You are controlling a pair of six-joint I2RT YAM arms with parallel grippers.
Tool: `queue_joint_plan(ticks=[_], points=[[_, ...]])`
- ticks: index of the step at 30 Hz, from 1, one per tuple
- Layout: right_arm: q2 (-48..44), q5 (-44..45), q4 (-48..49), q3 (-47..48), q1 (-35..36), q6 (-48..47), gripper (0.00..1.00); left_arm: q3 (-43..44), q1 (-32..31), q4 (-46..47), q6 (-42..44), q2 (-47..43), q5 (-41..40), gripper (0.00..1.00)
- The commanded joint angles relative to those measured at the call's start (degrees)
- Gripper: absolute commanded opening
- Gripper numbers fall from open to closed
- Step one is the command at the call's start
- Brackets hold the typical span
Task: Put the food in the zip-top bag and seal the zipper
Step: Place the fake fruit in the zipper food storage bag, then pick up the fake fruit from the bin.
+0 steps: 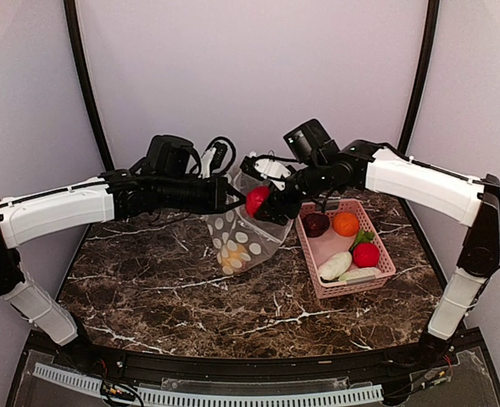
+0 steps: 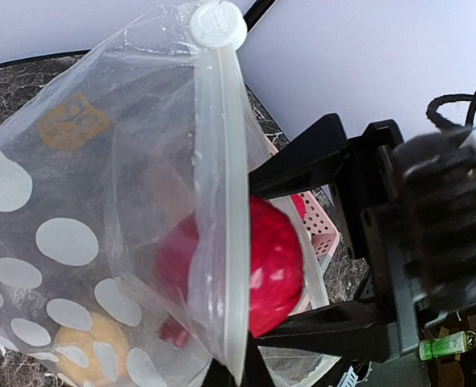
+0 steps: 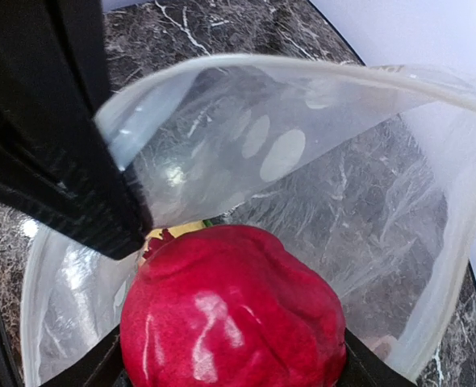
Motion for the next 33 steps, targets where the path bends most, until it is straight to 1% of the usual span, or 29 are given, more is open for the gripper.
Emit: queue_joint_plan(ticks=[1,3,4,6,9,13,19,24,29,33], points=[[2.89,8.91,0.19,2.89,1.36,-1.82,0.79,-0.72,-0.23,0.57,0.47,-3.01,1.07,0.01],[2.17,5.37,-0.45,3.55,1.47,-1.33,0.86,-1.17,-0.23,0.27,0.80,-3.10,0.41,0.01],[1.15,1.50,-0.85,3.75,1.41,-1.21,0.88,-1.32,-0.23,-0.04,0.91,-3.15,0.24,0.01],[-0.45,-5.42,-3.12,4.64,1.34,-1.20,0.91,-1.81,-0.23,-0.76,0.95,-3.22,-0.40,0.01],[-2.75,-9.48,-4.41,5.13,1.31,-0.60,0.92,-2.71,-0.23,-1.04,1.07,-3.55,-1.16,0.01],[-6.30,-11.25,-5.27,4.63,1.20,-2.56,0.92,-2.77,-0.23,-2.83,2.87,-3.79,-3.06,0.01],[-14.59,-14.34,-5.77,-0.35,-1.45,-6.95,0.89,1.56,-0.23,-11.51,9.71,-3.84,-7.35,0.01],[-20.43,-17.53,-6.07,-8.98,-9.28,-9.92,0.85,4.13,-0.21,-14.86,14.97,-3.79,-7.33,0.01],[-23.98,-14.67,-6.20,-18.29,-16.09,-12.20,0.83,6.23,-0.14,-17.21,20.00,-4.71,-8.72,0.01],[-24.97,-13.22,-5.78,-22.93,-20.90,-13.53,0.82,6.16,-0.15,-17.07,24.06,-5.03,-10.63,0.01]])
